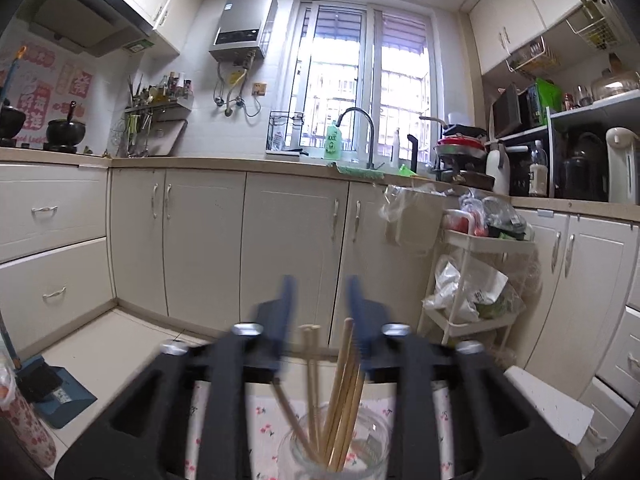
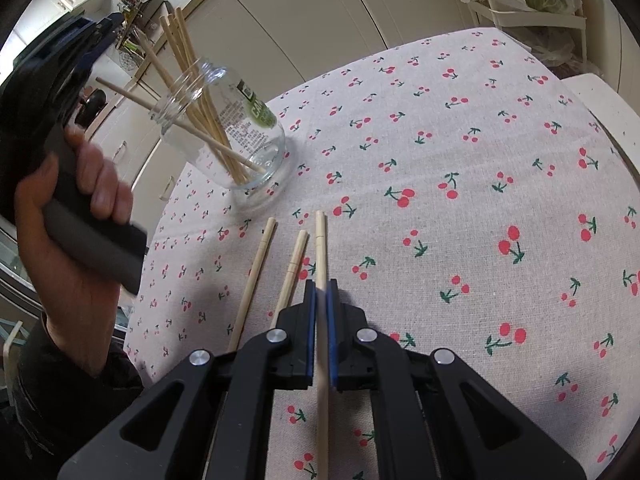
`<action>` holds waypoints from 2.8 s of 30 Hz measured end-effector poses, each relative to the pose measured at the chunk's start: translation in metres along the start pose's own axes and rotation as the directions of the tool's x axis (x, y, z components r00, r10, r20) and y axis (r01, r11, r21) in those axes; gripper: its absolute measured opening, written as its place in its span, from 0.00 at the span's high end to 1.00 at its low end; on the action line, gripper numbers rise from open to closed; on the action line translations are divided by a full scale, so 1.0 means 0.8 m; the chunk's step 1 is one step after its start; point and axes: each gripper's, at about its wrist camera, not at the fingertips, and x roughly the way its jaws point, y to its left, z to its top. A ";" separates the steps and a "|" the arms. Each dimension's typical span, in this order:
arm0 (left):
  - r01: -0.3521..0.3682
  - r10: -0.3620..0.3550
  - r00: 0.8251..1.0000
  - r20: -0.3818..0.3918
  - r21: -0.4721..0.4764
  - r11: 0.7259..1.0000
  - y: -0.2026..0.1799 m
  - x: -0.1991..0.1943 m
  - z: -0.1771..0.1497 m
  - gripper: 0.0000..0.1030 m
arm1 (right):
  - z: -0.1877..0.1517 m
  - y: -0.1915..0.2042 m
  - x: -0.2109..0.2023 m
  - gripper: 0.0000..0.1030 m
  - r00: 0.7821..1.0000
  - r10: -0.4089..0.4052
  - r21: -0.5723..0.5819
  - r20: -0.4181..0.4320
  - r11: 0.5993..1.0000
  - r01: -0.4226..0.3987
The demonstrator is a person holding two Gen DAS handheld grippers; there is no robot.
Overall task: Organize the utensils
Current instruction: 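Lower the left gripper's stick into the jar and open it while the right gripper holds its stick, then lower the right gripper's stick into the glass jar and open the right gripper, then move both open grippers back over the last two sticks on the cloth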
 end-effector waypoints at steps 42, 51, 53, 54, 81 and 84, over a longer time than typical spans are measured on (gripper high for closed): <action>-0.156 0.094 0.971 -0.218 -0.290 0.944 0.150 -0.105 -0.110 0.26 | 0.181 0.152 -0.119 0.94 0.759 0.247 -0.191 0.602 0.968 -0.164; -0.152 0.089 0.971 -0.220 -0.290 0.945 0.149 -0.104 -0.112 0.25 | 0.181 0.148 -0.060 0.94 0.837 0.146 -0.207 0.528 0.977 -0.040; -0.153 0.088 0.971 -0.222 -0.292 0.944 0.149 -0.105 -0.112 0.24 | 0.176 0.145 -0.043 0.94 0.862 0.132 -0.209 0.490 0.977 -0.031; -0.153 0.088 0.971 -0.224 -0.292 0.944 0.149 -0.105 -0.112 0.24 | 0.174 0.143 -0.037 0.94 0.872 0.127 -0.207 0.473 0.978 -0.030; 0.053 -0.094 0.828 -0.553 -0.090 0.995 0.036 -0.061 -0.134 0.17 | -0.015 0.046 -0.001 0.94 0.976 -0.218 -0.251 0.019 0.944 0.216; 0.081 -0.071 0.778 -0.624 -0.013 0.997 0.004 -0.047 -0.148 0.17 | -0.016 0.032 -0.004 0.94 0.977 -0.212 -0.222 0.009 0.952 0.209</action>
